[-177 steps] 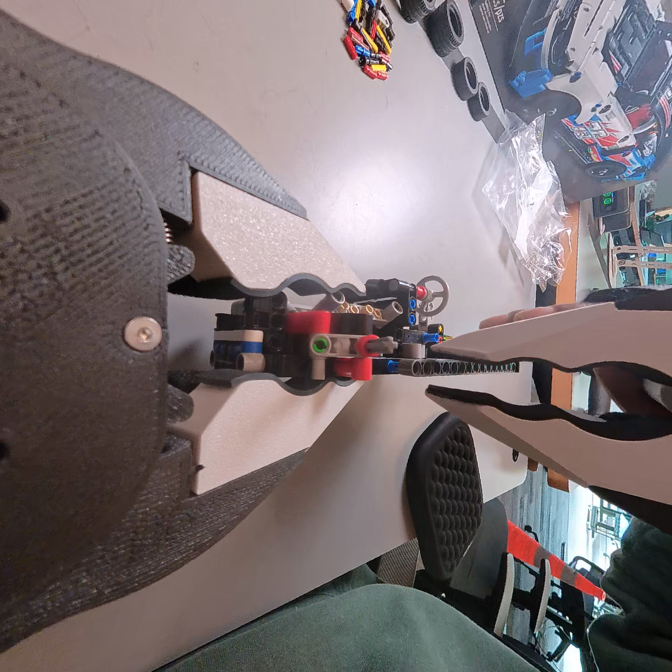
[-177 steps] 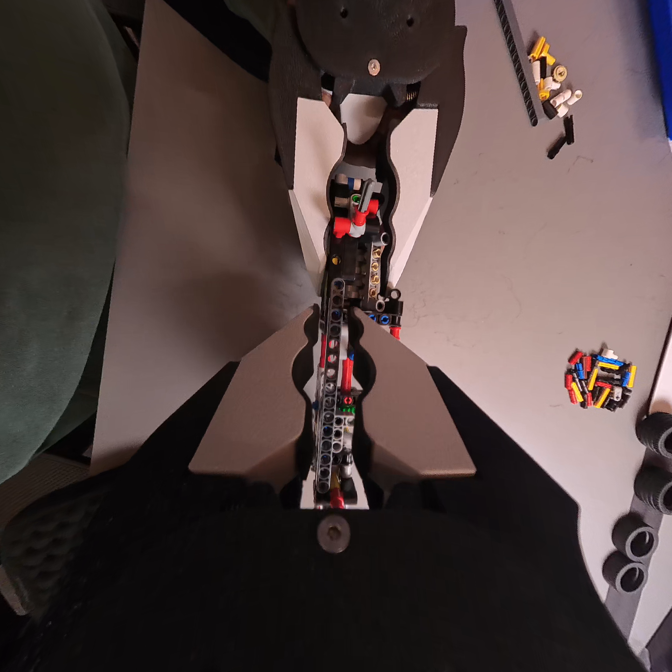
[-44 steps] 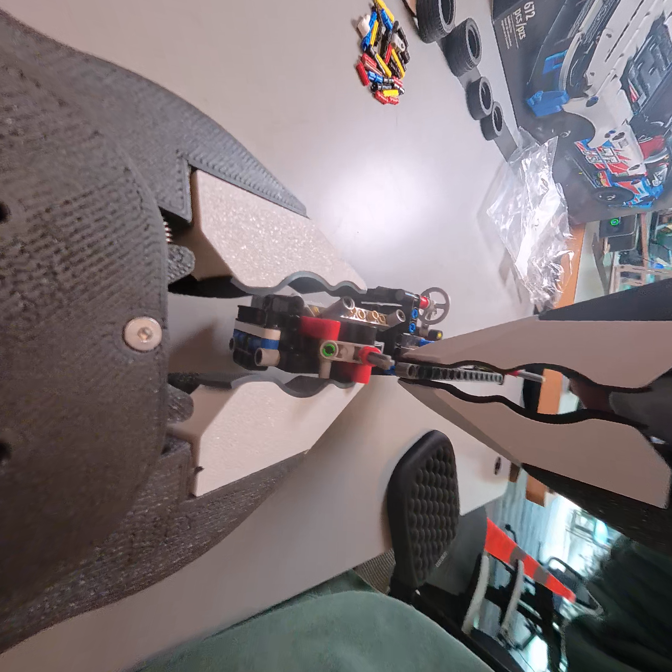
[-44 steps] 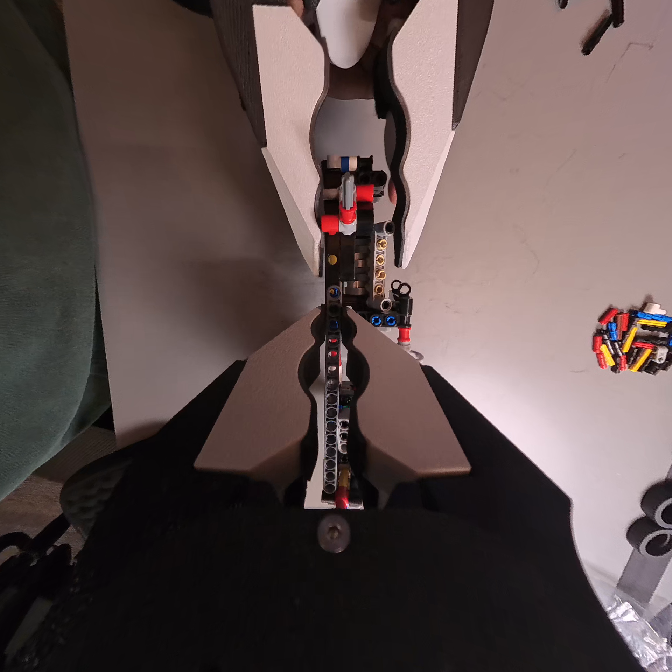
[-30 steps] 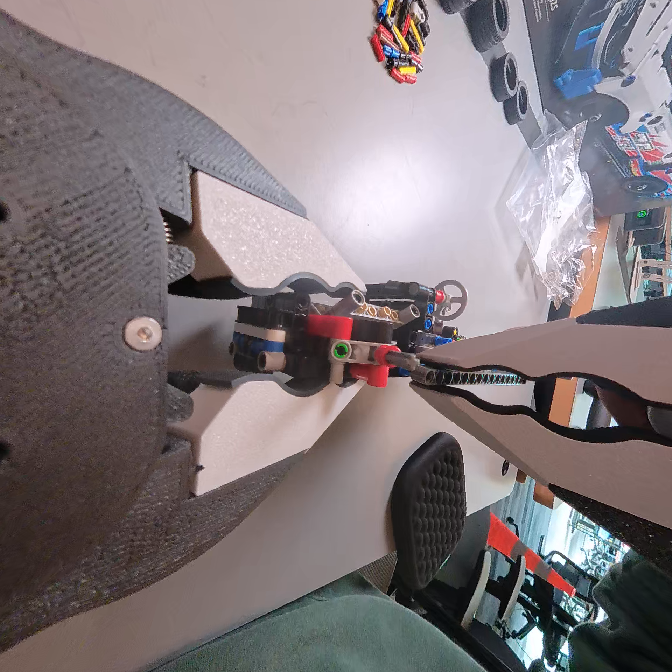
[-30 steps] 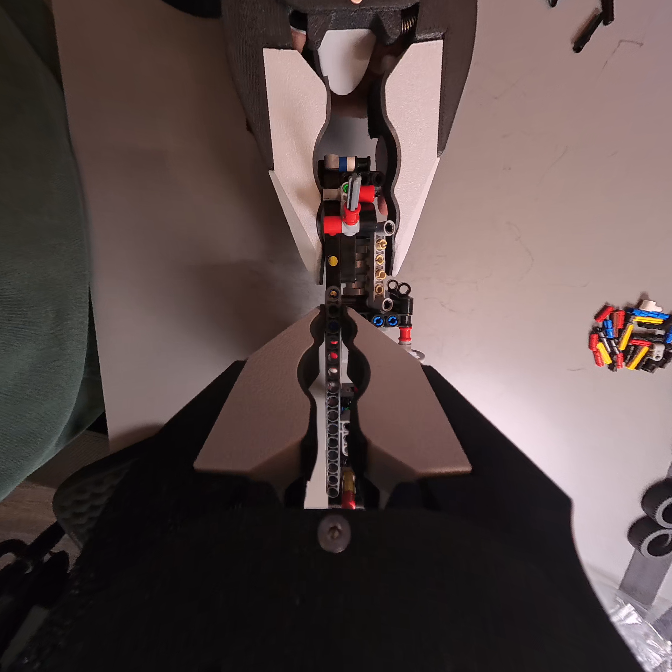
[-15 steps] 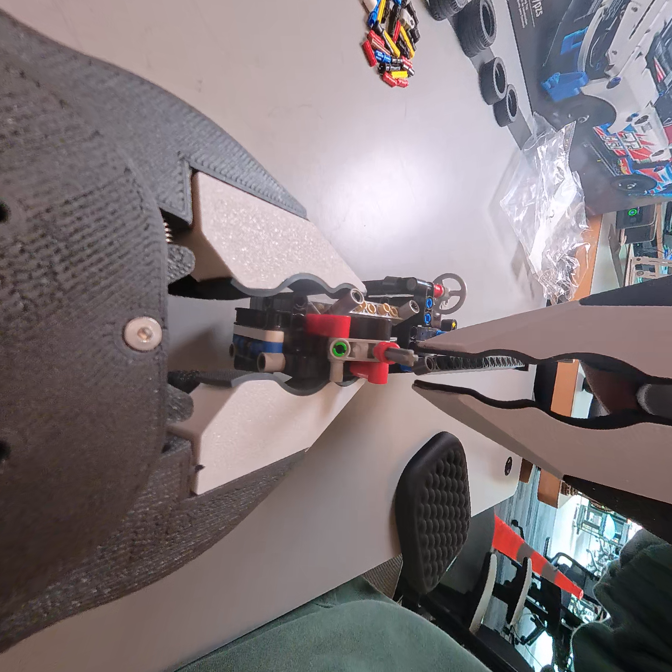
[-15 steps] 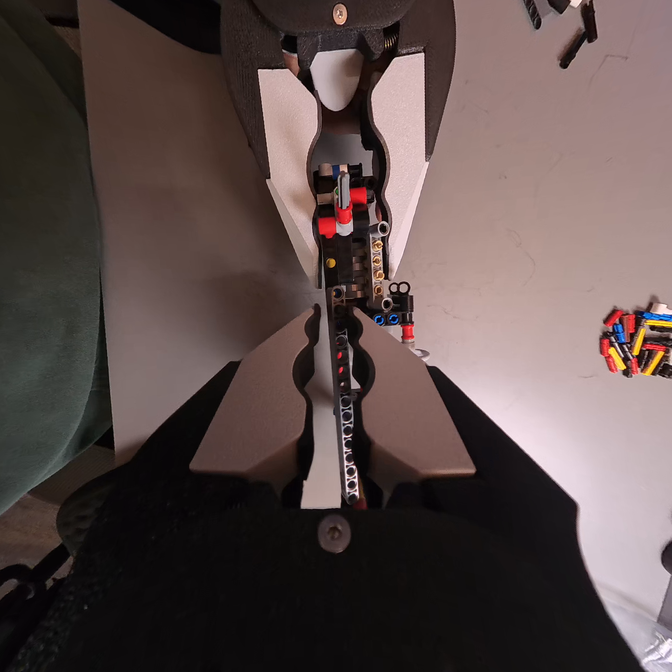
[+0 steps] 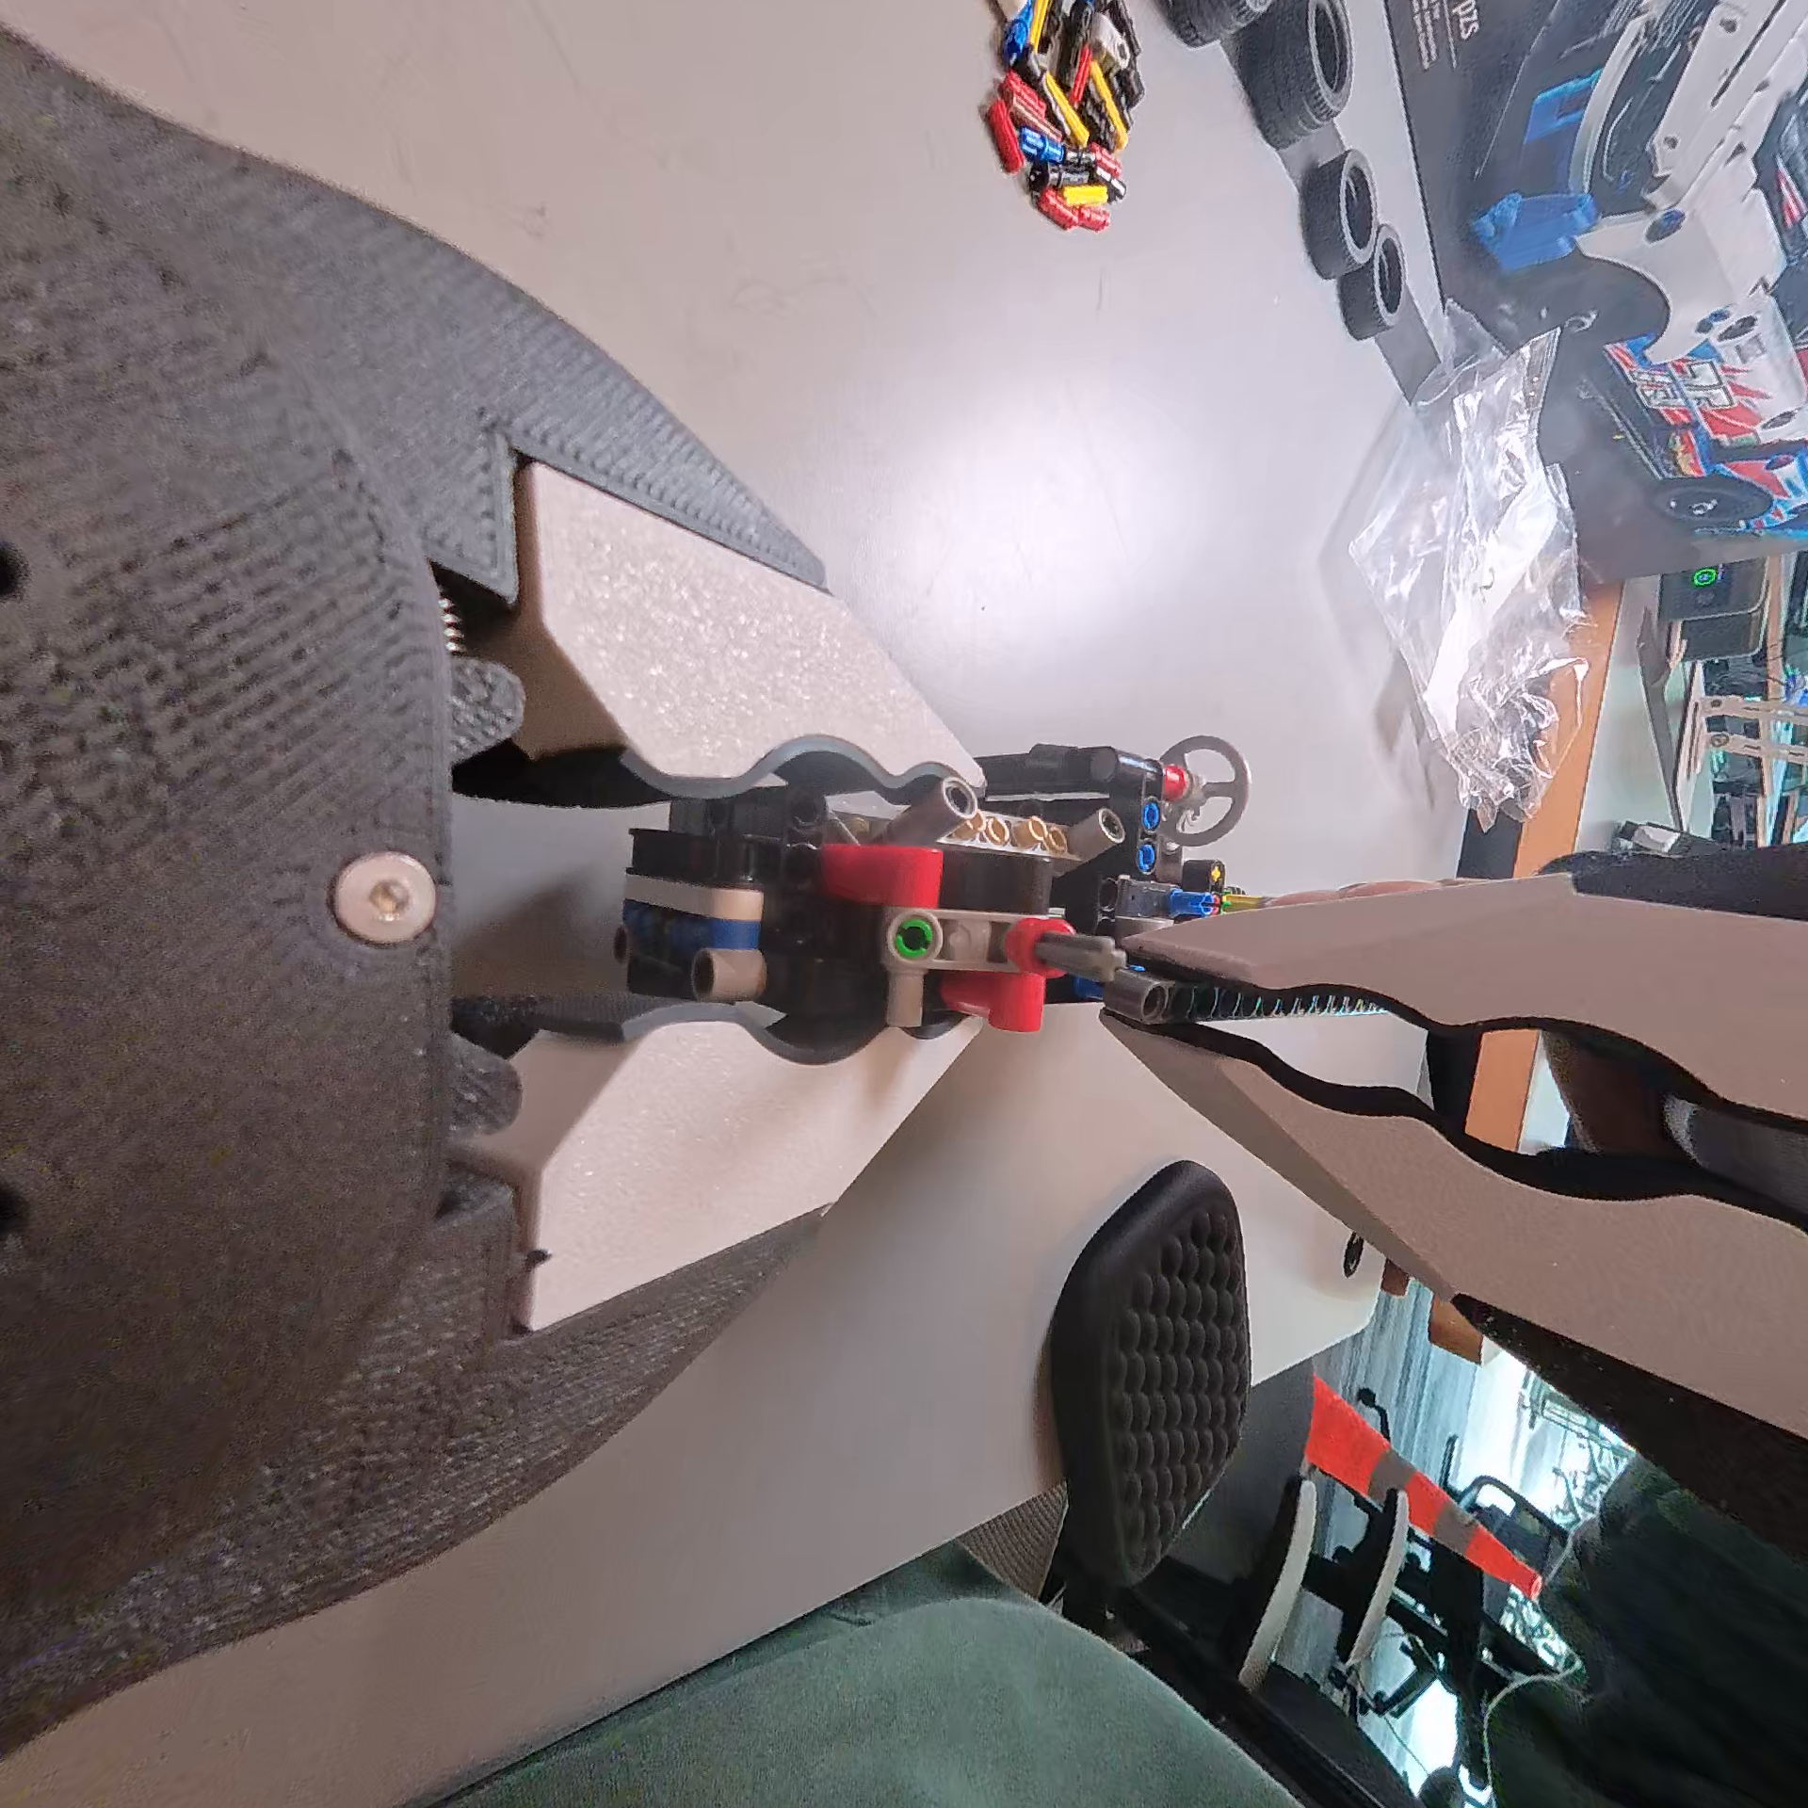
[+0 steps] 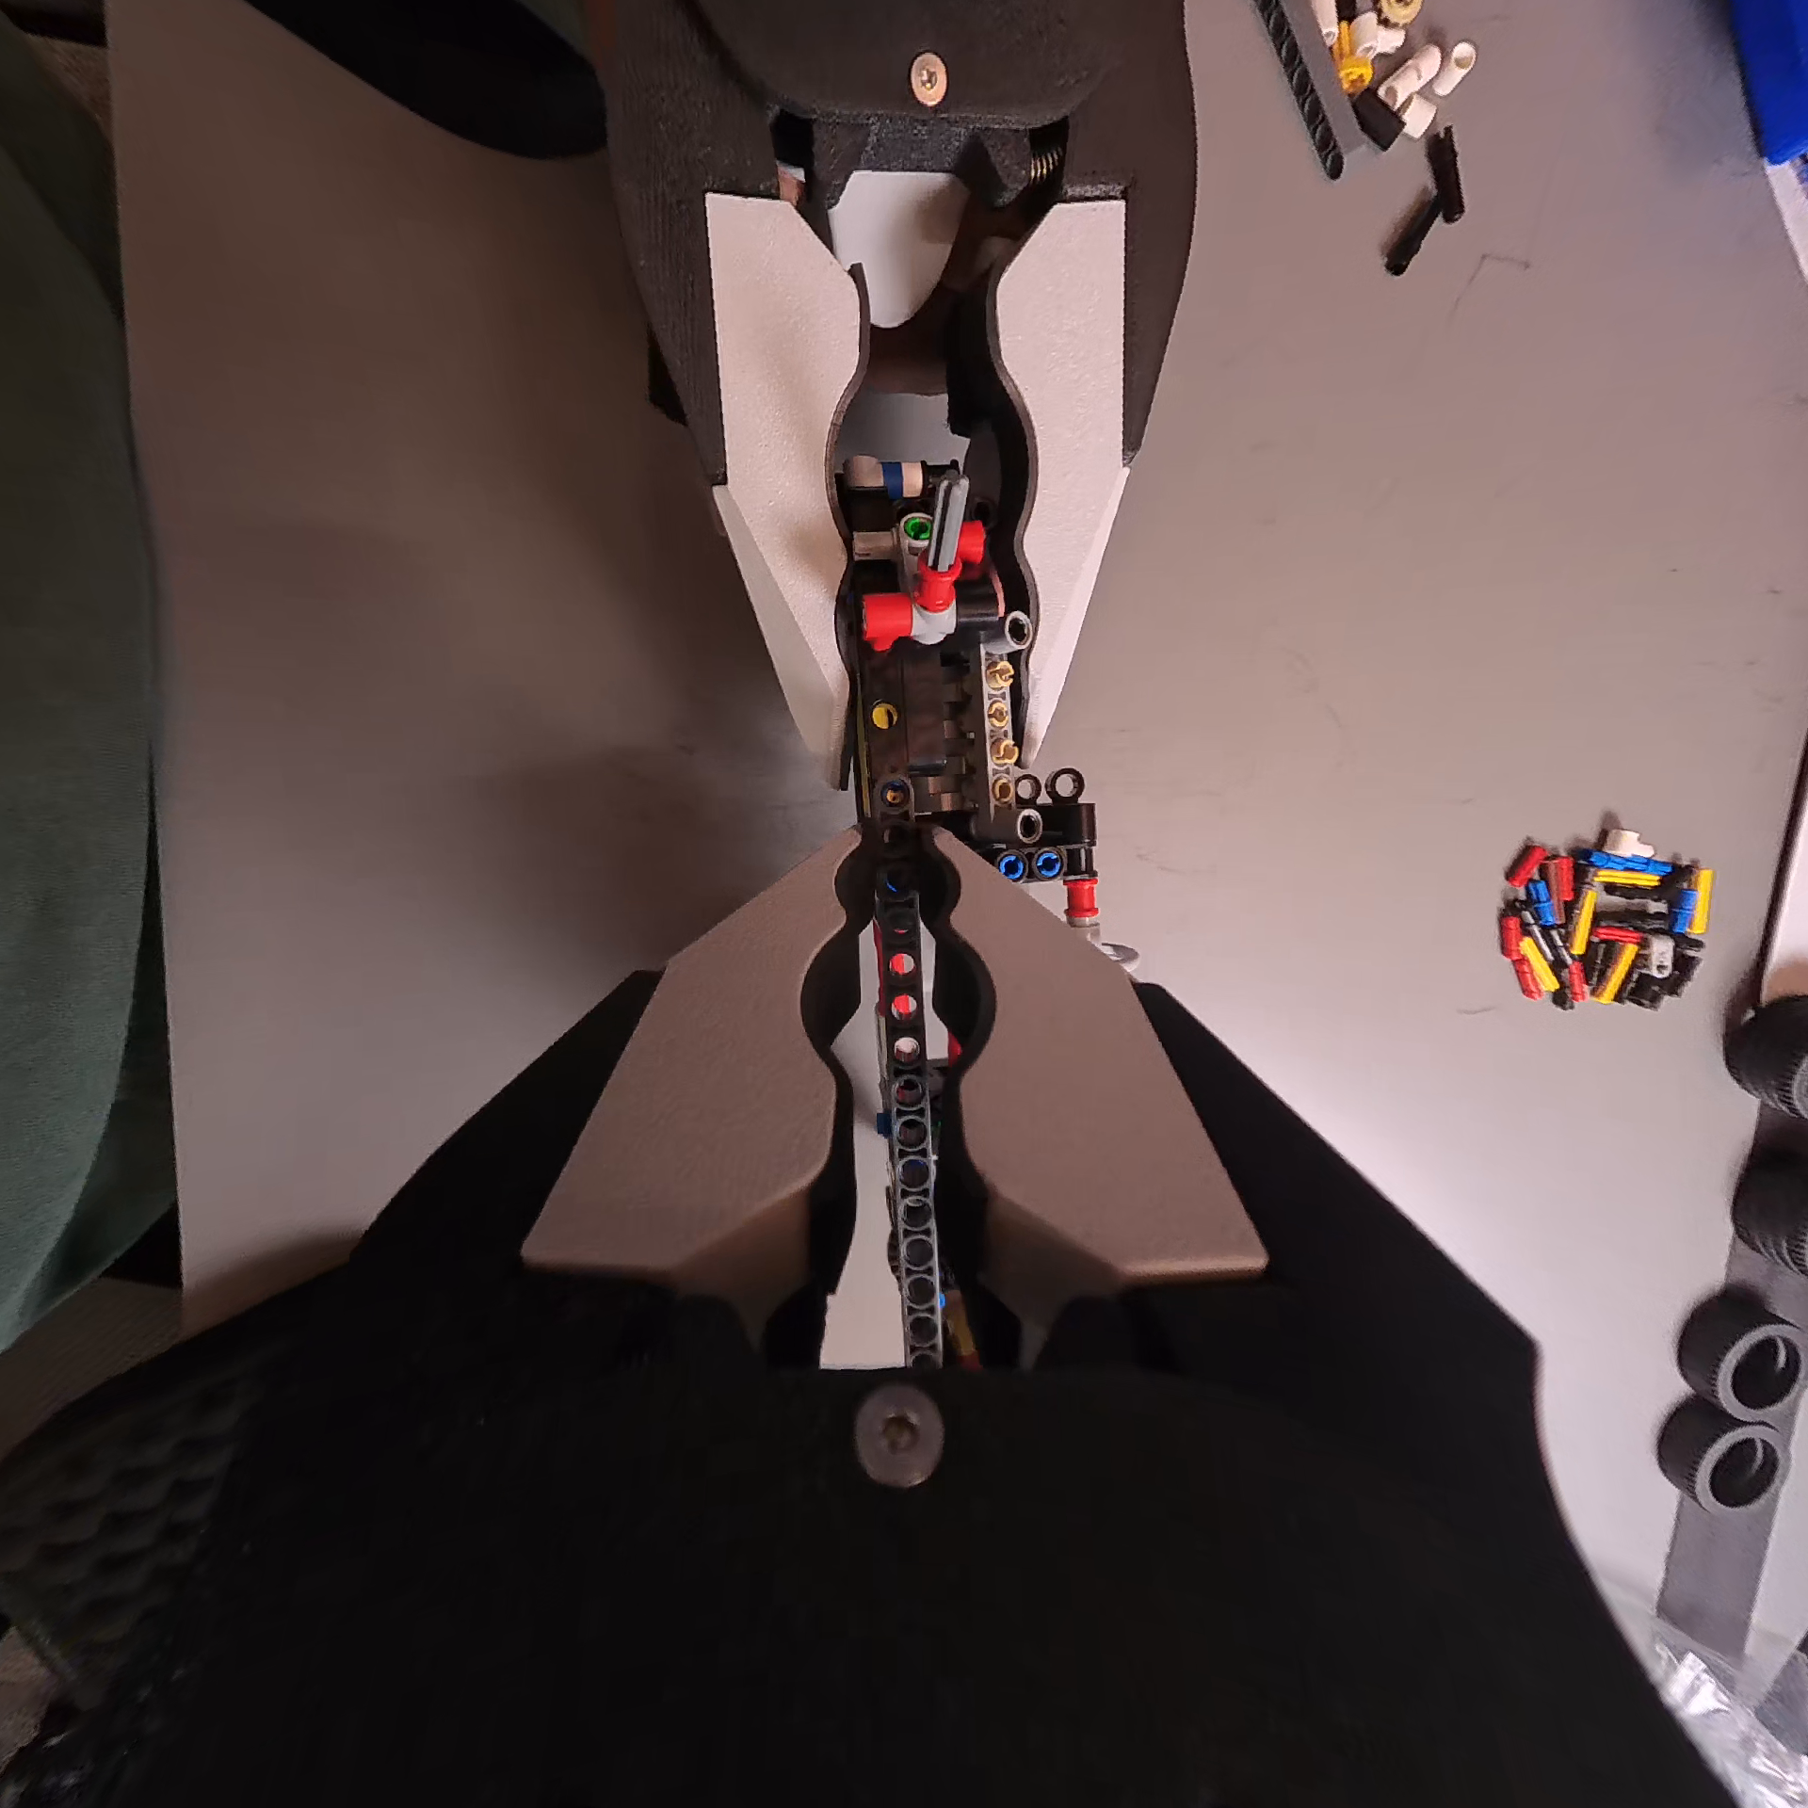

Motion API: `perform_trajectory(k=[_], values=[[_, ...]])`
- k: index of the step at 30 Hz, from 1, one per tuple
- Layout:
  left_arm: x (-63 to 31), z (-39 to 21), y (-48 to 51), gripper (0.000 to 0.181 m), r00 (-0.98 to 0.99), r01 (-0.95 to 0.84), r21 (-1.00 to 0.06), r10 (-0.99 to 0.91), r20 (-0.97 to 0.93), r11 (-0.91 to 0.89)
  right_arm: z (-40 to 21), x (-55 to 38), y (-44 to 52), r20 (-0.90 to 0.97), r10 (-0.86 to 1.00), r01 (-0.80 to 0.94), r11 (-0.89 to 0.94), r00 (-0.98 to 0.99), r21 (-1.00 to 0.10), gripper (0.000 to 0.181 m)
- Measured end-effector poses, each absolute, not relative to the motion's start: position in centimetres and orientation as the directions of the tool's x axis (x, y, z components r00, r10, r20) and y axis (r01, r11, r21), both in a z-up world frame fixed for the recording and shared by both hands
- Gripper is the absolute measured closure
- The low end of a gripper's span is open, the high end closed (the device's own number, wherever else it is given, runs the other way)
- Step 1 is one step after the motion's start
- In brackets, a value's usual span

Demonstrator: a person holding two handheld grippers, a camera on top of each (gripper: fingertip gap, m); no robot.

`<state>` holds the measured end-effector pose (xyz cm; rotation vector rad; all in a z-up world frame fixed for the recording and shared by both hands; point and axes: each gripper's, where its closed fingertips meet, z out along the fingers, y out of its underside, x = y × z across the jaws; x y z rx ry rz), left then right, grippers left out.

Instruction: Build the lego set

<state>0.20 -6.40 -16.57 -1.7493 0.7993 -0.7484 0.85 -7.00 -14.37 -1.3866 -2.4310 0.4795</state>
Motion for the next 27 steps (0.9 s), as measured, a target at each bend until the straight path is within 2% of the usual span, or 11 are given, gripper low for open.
perform_trajectory(k=[1, 5, 17, 27], values=[[0.2, -16.58, -6.4, 0.143, 0.585, -0.164, -0.953, -0.804, 0.112, -0.253, -14.39, 0.84, -7.02, 0.086, 0.868, 0.766, 0.475, -0.49, -0.432, 0.177], [0.2, -16.57, -6.34, 0.144, 0.583, -0.162, -0.952, -0.804, 0.121, -0.261, -14.42, 0.82, -6.94, 0.055, 0.859, 0.765, 0.481, -0.509, -0.429, 0.177], [0.15, -16.57, -6.4, 0.143, 0.578, -0.155, -0.952, -0.805, 0.13, -0.265, -14.59, 0.66, -6.89, 0.14, 0.841, 0.727, 0.525, -0.523, -0.443, 0.172], [0.27, -16.57, -6.64, 0.143, 0.569, -0.167, -0.954, -0.814, 0.114, -0.25, -14.55, 0.94, -7.25, -0.006, 0.837, 0.754, 0.489, -0.547, -0.439, 0.176]])
